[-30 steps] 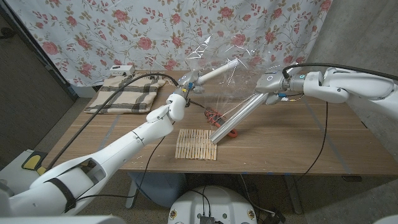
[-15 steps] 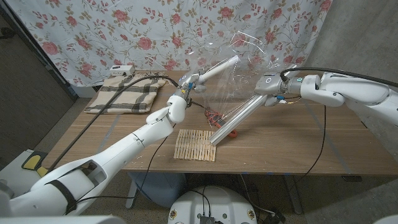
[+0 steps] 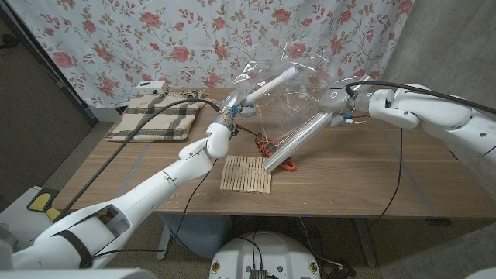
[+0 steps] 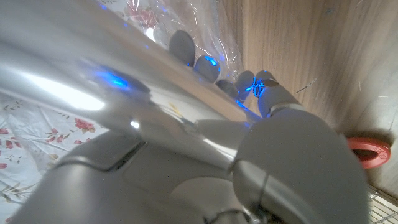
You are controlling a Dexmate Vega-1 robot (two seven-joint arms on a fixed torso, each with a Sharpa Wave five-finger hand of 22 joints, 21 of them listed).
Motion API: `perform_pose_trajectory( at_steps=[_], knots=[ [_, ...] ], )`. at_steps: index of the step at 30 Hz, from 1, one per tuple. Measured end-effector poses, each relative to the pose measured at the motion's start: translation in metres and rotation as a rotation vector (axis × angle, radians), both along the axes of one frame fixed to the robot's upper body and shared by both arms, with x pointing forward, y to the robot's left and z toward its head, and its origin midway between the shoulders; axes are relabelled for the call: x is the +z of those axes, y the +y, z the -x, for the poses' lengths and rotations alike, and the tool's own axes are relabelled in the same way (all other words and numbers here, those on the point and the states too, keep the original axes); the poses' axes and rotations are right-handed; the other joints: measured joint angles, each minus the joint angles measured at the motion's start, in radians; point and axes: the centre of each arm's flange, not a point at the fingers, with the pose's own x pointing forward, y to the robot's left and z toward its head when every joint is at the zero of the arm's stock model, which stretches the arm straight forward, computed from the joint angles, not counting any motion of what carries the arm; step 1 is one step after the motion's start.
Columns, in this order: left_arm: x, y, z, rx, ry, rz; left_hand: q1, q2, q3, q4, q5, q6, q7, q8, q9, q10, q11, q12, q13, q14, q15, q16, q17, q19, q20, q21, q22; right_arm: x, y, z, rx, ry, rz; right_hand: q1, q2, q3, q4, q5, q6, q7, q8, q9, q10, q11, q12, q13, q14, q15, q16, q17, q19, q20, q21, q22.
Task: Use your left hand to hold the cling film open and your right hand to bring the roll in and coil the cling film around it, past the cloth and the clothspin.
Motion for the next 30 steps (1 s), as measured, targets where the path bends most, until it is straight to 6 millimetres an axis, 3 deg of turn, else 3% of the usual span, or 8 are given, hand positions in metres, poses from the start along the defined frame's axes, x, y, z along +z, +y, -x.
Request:
perform_pose_trajectory(
  at_steps=[9,30],
  knots=[
    [-0.002,0.001,0.002,-0.010,-0.004,0.009,0.000,0.000,-0.001,0.001,0.000,0.000,0.000,0.000,0.000,0.000,0.000,0.000,0.000,0.000,0.000,0.000,0.000,0.000,0.000,0.000,-0.003,0.008,-0.001,-0.002,-0.023,-0.018,-0.013,0.000,0.000,-0.007,0.007,0.000,0.000,0.000,0.000,-0.002,0.003,-0.001,0.000,0.000,0.000,0.000,0.000,0.000,0.000,0.000,0.000,0.000],
    [0.002,-0.005,0.004,-0.042,-0.026,0.027,0.000,0.000,-0.001,0.001,0.000,0.000,0.000,0.000,0.000,0.000,0.000,0.000,0.000,0.000,0.000,0.000,0.000,0.000,0.000,0.000,-0.002,0.013,0.020,0.012,0.029,-0.041,-0.018,0.009,0.009,-0.022,0.011,0.000,-0.006,-0.002,0.004,-0.007,0.012,0.005,0.000,0.000,0.009,0.001,0.001,0.000,0.002,-0.002,0.013,0.000]
  ],
)
